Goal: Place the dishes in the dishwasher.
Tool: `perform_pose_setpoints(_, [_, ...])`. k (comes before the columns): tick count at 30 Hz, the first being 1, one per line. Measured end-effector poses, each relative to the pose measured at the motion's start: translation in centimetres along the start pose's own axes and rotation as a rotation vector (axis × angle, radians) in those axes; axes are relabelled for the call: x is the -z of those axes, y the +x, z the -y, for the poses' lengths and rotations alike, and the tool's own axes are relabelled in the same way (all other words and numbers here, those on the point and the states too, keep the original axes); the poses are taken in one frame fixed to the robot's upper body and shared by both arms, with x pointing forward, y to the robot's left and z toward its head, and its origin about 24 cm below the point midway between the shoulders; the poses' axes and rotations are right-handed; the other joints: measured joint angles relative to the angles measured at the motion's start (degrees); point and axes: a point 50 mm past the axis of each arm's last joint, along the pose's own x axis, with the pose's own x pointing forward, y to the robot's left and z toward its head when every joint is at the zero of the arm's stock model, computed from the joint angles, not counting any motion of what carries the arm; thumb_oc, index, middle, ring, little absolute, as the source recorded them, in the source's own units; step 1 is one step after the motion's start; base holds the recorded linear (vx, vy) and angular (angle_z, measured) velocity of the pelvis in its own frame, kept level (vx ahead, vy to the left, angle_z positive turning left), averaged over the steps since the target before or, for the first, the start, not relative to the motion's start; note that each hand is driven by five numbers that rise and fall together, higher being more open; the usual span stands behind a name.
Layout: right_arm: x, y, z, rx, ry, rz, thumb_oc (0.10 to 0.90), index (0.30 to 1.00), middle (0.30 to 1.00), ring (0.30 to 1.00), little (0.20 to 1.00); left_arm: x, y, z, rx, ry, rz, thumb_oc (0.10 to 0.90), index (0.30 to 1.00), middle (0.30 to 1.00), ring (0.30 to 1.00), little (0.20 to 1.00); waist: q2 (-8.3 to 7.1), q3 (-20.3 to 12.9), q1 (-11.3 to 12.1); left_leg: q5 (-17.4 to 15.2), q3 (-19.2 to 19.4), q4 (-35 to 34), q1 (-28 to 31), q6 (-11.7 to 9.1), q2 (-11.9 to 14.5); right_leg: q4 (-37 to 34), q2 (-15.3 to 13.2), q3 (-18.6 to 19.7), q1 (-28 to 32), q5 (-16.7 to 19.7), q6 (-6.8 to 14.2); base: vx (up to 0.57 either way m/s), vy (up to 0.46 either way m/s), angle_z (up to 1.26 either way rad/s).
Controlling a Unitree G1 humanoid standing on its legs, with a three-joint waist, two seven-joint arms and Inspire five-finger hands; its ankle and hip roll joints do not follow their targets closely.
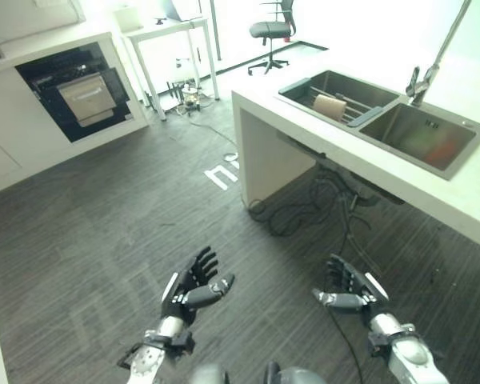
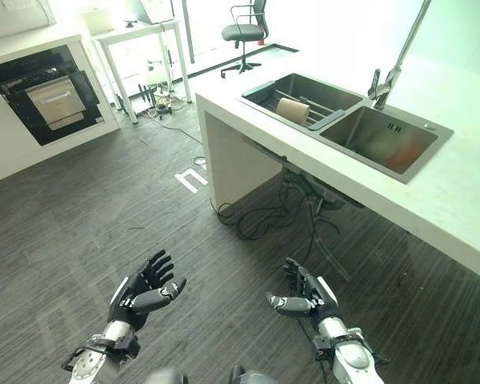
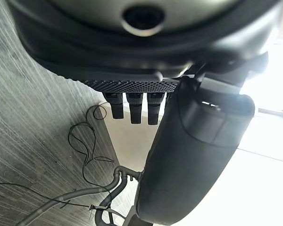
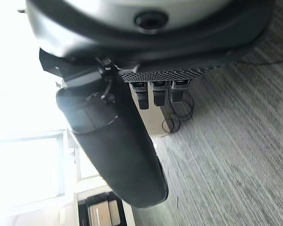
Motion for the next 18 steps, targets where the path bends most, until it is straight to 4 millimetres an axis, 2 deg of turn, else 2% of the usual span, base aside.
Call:
perform_pose_setpoints(1, [-0.3,0.0,-0.3,-0.019,-0.001,0.015,0.800,0.900,0.900,0.900,0.900,0.4,-0.6,-0.3,-0.018,-0.009,-0.014,0.800,0.900,0.900,0.900,0.900,0.91,0.3,0.8,1.0,1.3,-13.3,2.3,0.3,-0.4,0.4,0.0,-1.7,2.0,-2.8,4.6,0.44,0.271,-0.97])
perform_pose_setpoints(2, [-0.6,-0.2,-0.3,-0.029,-0.008,0.034,0.800,0.900,0.900,0.900,0.900,0.6,-0.8,-0.3,-0.024,-0.018,-0.017,0.800,0.900,0.900,0.900,0.900,2.54,0.0,1.1,1.9,1.5,-22.6,4.8,-0.6,0.8,2.6,-0.4,-5.8,2.9,-5.8,5.6,0.38,0.258,-1.07])
perform_pose_setpoints(3, [-1.5,0.0,-0.6,-0.054,-0.018,0.068,0.800,0.900,0.900,0.900,0.900,0.3,-1.0,-0.5,-0.034,-0.016,0.004,0.800,0.900,0.900,0.900,0.900,3.28,0.0,1.9,3.1,0.5,-31.1,5.7,-2.2,2.3,4.8,1.4,-4.6,2.6,-6.3,3.2,0.31,0.220,-0.90])
perform_pose_setpoints(4, [-3.4,-0.1,-0.6,-0.078,-0.040,0.144,0.800,0.900,0.900,0.900,0.900,-0.6,-0.5,-0.3,-0.033,-0.012,0.050,0.800,0.900,0.900,0.900,0.900,7.55,0.3,1.0,4.3,-4.9,-34.0,3.0,-3.7,5.1,6.1,5.4,-4.2,2.0,-6.6,2.3,0.30,0.202,-0.86])
perform_pose_setpoints(5, [-4.2,-0.2,-0.8,-0.094,-0.048,0.179,0.800,0.900,0.900,0.900,0.900,-1.2,-0.3,-0.2,-0.031,-0.011,0.079,0.800,0.900,0.900,0.900,0.900,8.61,0.5,1.0,4.7,-8.5,-34.0,0.9,-3.4,6.0,6.6,6.6,-4.0,1.4,-6.9,1.5,0.24,0.168,-0.69])
perform_pose_setpoints(6, [-4.8,-0.4,-1.0,-0.117,-0.055,0.203,0.800,0.900,0.900,0.900,0.900,-1.7,-0.2,-0.4,-0.043,-0.011,0.109,0.800,0.900,0.900,0.900,0.900,8.25,0.9,1.0,5.2,-10.8,-32.4,-1.3,-3.7,5.9,6.9,7.5,-2.1,1.2,-7.2,1.1,0.26,0.203,-0.87])
perform_pose_setpoints(7, [-5.4,-0.8,-1.2,-0.143,-0.074,0.223,0.800,0.900,0.900,0.900,0.900,-2.1,-0.1,-0.4,-0.063,-0.026,0.142,0.800,0.900,0.900,0.900,0.900,7.98,1.0,1.6,5.6,-12.5,-29.3,-2.7,-4.0,5.1,6.5,7.0,-1.1,2.2,-6.7,0.1,0.22,0.216,-1.40])
perform_pose_setpoints(8, [-7.0,-1.5,-0.9,-0.177,-0.149,0.268,0.800,0.900,0.900,0.900,0.900,-2.7,0.1,-0.2,-0.073,-0.068,0.202,0.800,0.900,0.900,0.900,0.900,7.10,1.1,2.1,6.1,-10.9,-25.9,-2.8,-4.1,4.2,3.9,6.5,-0.3,5.2,-6.2,-0.8,0.37,0.394,-1.18])
perform_pose_setpoints(10, [-8.1,-1.5,-0.6,-0.174,-0.172,0.307,0.800,0.900,0.900,0.900,0.900,-3.8,0.9,0.3,-0.054,-0.070,0.245,0.800,0.900,0.900,0.900,0.900,6.43,1.0,1.5,5.8,-7.9,-23.9,-2.0,-2.9,3.2,2.2,6.2,-0.4,7.1,-6.2,-0.7,0.40,0.392,-0.48])
perform_pose_setpoints(11, [-9.2,-1.5,-0.9,-0.183,-0.184,0.345,0.800,0.900,0.900,0.900,0.900,-4.7,1.8,0.7,-0.043,-0.068,0.279,0.800,0.900,0.900,0.900,0.900,5.81,1.0,0.8,3.9,-4.7,-22.7,-0.8,0.0,2.4,0.5,5.6,-0.5,8.7,-6.5,-0.2,0.30,0.235,0.16])
perform_pose_setpoints(12, [-10.2,-2.0,-0.9,-0.176,-0.170,0.401,0.800,0.900,0.900,0.900,0.900,-5.9,2.8,1.4,-0.022,-0.076,0.325,0.800,0.900,0.900,0.900,0.900,4.87,1.0,0.6,3.3,-3.5,-23.3,1.7,1.4,0.0,-0.2,4.2,-1.9,10.4,-6.6,0.1,0.24,0.185,0.24])
perform_pose_setpoints(13, [-11.8,-2.7,-0.6,-0.167,-0.146,0.492,0.800,0.900,0.900,0.900,0.900,-8.5,2.9,2.7,0.035,-0.081,0.453,0.800,0.900,0.900,0.900,0.900,6.25,0.1,0.6,4.3,-3.8,-25.0,5.5,4.2,-0.9,1.9,4.8,-2.6,11.3,-7.6,1.8,0.43,0.368,0.40])
perform_pose_setpoints(14, [-11.8,-2.6,-0.7,-0.148,-0.108,0.516,0.800,0.900,0.900,0.900,0.900,-9.9,2.8,3.0,0.059,-0.073,0.523,0.800,0.900,0.900,0.900,0.900,4.66,-0.1,0.9,3.9,-4.0,-25.6,7.4,5.9,-3.0,5.3,2.8,-2.5,11.3,-7.8,3.5,0.40,0.381,0.57])
perform_pose_setpoints(15, [-11.7,-2.6,-0.7,-0.128,-0.082,0.521,0.800,0.900,0.900,0.900,0.900,-10.1,2.8,3.1,0.069,-0.062,0.534,0.800,0.900,0.900,0.900,0.900,5.12,-0.3,0.7,3.1,-5.6,-24.5,7.9,6.8,-4.1,11.0,1.7,-3.2,10.1,-7.4,4.6,0.45,0.518,0.99])
perform_pose_setpoints(16, [-11.6,-2.6,-1.1,-0.108,-0.028,0.551,0.800,0.900,0.900,0.900,0.900,-10.0,2.4,2.4,0.050,-0.037,0.523,0.800,0.900,0.900,0.900,0.900,4.91,-0.7,1.7,0.1,-6.3,-23.0,9.2,9.2,-6.8,29.7,-2.8,-0.6,2.6,-5.6,8.8,0.24,0.400,0.88])
perform_pose_setpoints(17, [-11.7,-2.6,-1.1,-0.105,-0.028,0.557,0.800,0.900,0.900,0.900,0.900,-10.0,2.3,2.1,0.045,-0.022,0.515,0.800,0.900,0.900,0.900,0.900,4.89,-0.7,2.2,-0.6,-5.7,-22.4,9.2,9.9,-7.7,32.8,-3.9,0.9,1.3,-4.8,10.1,0.25,0.340,0.50])
perform_pose_setpoints(18, [-11.9,-2.6,-1.2,-0.102,-0.030,0.572,0.800,0.900,0.900,0.900,0.900,-10.1,2.0,1.9,0.038,-0.016,0.522,0.800,0.900,0.900,0.900,0.900,5.36,-0.6,2.9,-2.9,-4.9,-20.2,8.7,11.3,-7.7,38.3,-4.4,2.1,-2.2,-1.9,11.1,0.21,0.149,-0.21])
